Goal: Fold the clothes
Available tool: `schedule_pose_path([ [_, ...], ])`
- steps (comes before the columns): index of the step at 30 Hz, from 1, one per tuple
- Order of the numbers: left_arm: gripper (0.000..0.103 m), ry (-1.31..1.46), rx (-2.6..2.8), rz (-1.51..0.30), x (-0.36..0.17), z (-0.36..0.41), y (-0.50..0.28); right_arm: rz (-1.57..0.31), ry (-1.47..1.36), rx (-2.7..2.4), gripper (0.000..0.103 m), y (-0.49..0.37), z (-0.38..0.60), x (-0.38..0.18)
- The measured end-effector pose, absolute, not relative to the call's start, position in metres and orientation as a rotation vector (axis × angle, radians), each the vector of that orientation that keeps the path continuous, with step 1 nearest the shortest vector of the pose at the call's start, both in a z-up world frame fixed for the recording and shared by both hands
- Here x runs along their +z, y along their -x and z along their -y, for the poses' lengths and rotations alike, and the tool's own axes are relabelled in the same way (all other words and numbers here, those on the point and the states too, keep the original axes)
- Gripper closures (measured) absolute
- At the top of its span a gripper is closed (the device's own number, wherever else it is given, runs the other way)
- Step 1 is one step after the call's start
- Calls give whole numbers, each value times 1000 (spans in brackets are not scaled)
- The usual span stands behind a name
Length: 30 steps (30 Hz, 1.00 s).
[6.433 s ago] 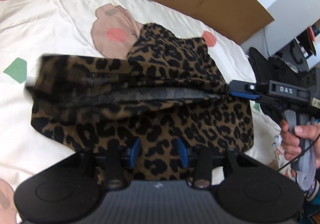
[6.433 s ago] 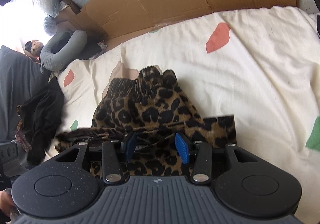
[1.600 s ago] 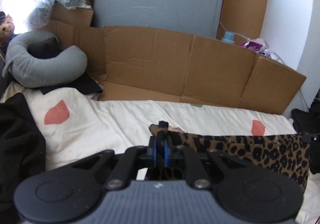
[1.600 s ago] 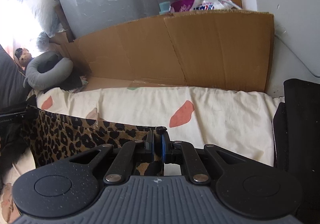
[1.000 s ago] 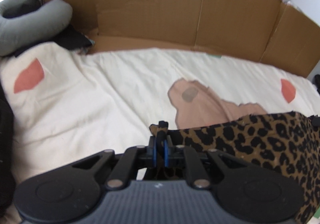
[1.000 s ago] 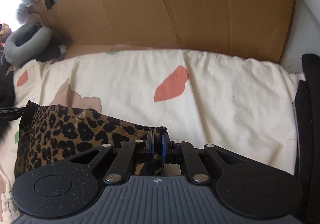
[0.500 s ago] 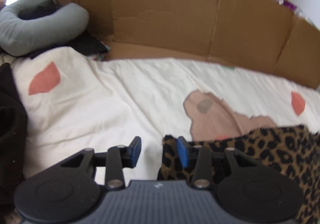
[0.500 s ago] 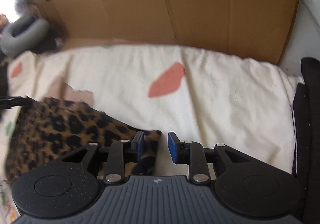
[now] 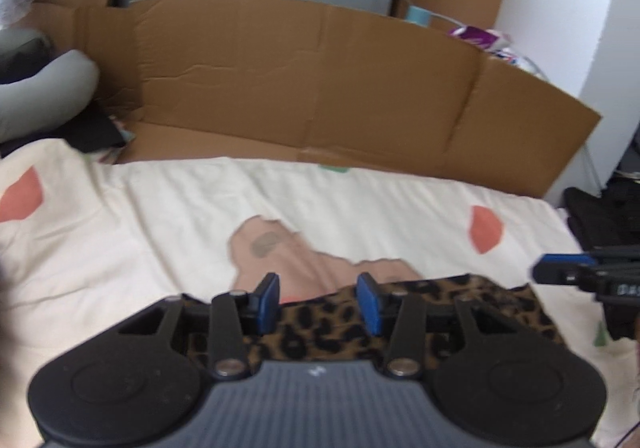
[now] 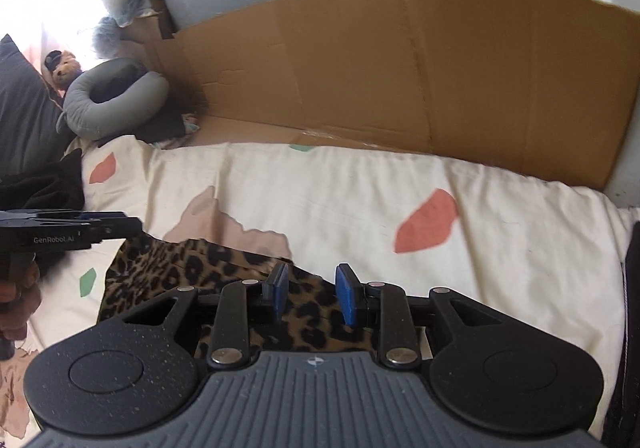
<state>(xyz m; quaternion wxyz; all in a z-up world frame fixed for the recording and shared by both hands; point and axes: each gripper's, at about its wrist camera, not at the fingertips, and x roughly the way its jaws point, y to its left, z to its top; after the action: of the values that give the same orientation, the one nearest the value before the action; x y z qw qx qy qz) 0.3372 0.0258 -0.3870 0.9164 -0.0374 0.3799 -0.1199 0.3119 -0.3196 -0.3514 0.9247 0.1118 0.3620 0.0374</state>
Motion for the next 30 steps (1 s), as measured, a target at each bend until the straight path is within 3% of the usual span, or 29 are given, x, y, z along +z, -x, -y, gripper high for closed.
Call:
schedule_pose_path([
  [10, 79, 61, -308, -809, -405, 5, -333, -780, -131, 182, 71, -329, 280, -362],
  [14, 84, 40, -339, -817, -415, 15, -334, -810, -77, 187, 81, -336, 268, -377],
  [30, 83, 43, -328, -848, -446, 21, -350, -851, -3, 206, 84, -353, 268, -404],
])
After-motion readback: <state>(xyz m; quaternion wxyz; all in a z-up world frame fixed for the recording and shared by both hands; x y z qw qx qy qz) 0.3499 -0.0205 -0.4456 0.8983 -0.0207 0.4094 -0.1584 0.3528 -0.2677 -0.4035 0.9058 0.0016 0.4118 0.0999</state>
